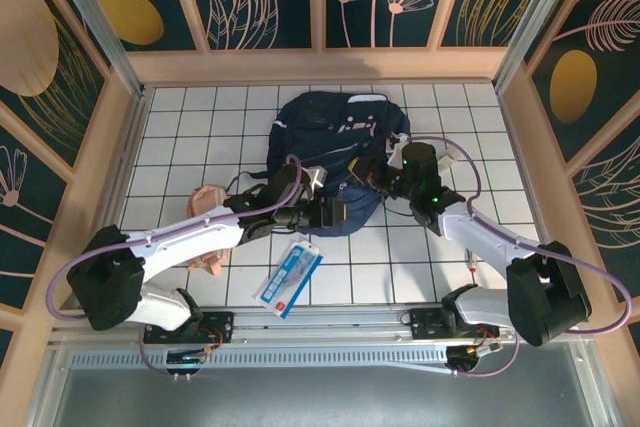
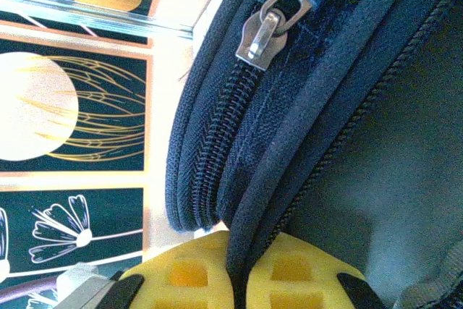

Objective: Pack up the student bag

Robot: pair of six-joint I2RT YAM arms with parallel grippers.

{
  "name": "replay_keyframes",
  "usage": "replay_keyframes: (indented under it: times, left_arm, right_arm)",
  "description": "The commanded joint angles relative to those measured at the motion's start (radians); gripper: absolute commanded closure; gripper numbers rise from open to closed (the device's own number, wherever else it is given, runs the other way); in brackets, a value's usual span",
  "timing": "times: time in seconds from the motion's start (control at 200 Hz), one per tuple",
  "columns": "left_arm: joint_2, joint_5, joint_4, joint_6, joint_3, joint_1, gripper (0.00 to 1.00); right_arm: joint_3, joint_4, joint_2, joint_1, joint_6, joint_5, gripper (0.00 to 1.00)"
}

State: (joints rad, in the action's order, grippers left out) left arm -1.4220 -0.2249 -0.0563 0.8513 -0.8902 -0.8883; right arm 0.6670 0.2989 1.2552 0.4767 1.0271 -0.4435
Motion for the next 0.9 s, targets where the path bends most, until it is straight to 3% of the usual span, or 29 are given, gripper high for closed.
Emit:
replay_keyframes:
  times: [0.0,0.2,0.495,0.586,0.776,0.896]
  left_arm:
    - [-0.012,0.078,0.044,-0.001,-0.056,0.003,0.55]
    - [-0.025,0.125,0.044,-0.025,-0.076,0.005,0.58]
    - [-0.113,0.109,0.061,-0.036,-0.129,0.006,0.62]
    - [-0.125,0.109,0.072,-0.039,-0.133,0.006,0.69]
    - [-0.151,0.191,-0.003,-0.05,-0.157,0.006,0.64]
    - [-0.155,0.165,0.029,-0.059,-0.146,0.006,0.9]
  right_arm:
    - [0.047,0.044,-0.013,-0.004,-0.025,-0.009,1.0]
    - [0.038,0.038,-0.019,-0.003,-0.029,-0.022,1.0]
    - [0.046,0.043,-0.02,-0.003,-0.026,-0.032,1.0]
    - [0.044,0.044,-0.02,-0.004,-0.024,-0.032,1.0]
    - [0.034,0.048,-0.029,-0.003,-0.018,-0.032,1.0]
    - [0.031,0.044,-0.033,-0.001,-0.021,-0.029,1.0]
